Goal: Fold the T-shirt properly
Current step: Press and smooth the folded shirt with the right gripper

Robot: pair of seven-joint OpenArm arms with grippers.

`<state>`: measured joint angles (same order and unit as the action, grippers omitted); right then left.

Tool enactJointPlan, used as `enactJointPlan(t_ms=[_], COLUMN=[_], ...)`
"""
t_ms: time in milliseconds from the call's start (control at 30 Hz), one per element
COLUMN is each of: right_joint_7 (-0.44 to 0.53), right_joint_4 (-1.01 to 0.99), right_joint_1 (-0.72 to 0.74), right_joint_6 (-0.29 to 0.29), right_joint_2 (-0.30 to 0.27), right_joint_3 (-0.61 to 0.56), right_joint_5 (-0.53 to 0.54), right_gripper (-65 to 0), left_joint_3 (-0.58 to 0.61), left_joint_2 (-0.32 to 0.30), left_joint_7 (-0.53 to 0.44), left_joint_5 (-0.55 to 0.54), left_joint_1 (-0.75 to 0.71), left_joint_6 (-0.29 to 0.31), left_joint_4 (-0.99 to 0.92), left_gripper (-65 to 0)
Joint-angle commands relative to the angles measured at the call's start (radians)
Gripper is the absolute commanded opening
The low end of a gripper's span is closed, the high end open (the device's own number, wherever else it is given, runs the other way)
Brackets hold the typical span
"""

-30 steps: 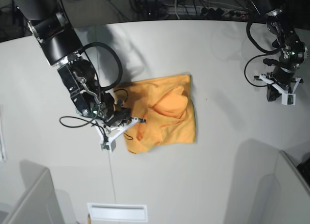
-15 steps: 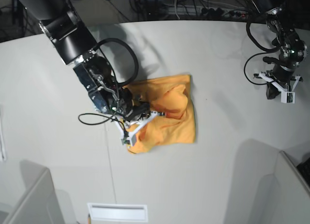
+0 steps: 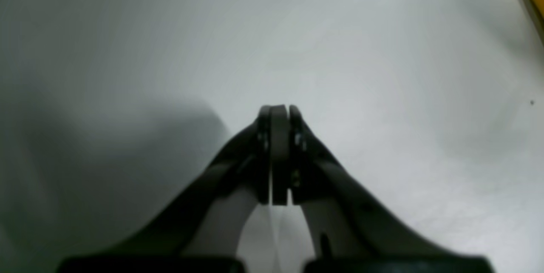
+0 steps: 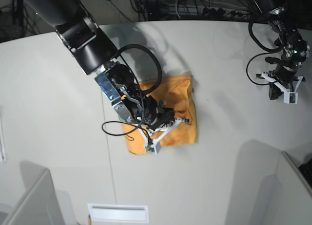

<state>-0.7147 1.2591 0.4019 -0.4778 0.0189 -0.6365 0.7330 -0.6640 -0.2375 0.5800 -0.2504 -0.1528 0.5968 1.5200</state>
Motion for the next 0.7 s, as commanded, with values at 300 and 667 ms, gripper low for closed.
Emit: enactJointPlan(t_ms=[300, 667], right_joint_7=[0.172, 0.315], right_joint_4=[-0.135, -0.115], right_joint_1=[0.157, 0.234], right_joint_6=[0.116, 0.118], right_joint_2=[0.102, 0.114], right_joint_3=[0.011, 0.004], right_joint_5=[0.01, 0.168], right_gripper=[-65.0, -65.0], left_joint_3=[-0.003, -0.001], left_joint_2=[-0.013, -0.015], left_joint_7=[-0.022, -0.022], left_joint_5=[-0.013, -0.013], left_joint_1=[0.008, 0.006], left_joint_6=[0.004, 0.004], left_joint_4=[0.021, 0.017], left_gripper=[-65.0, -65.0])
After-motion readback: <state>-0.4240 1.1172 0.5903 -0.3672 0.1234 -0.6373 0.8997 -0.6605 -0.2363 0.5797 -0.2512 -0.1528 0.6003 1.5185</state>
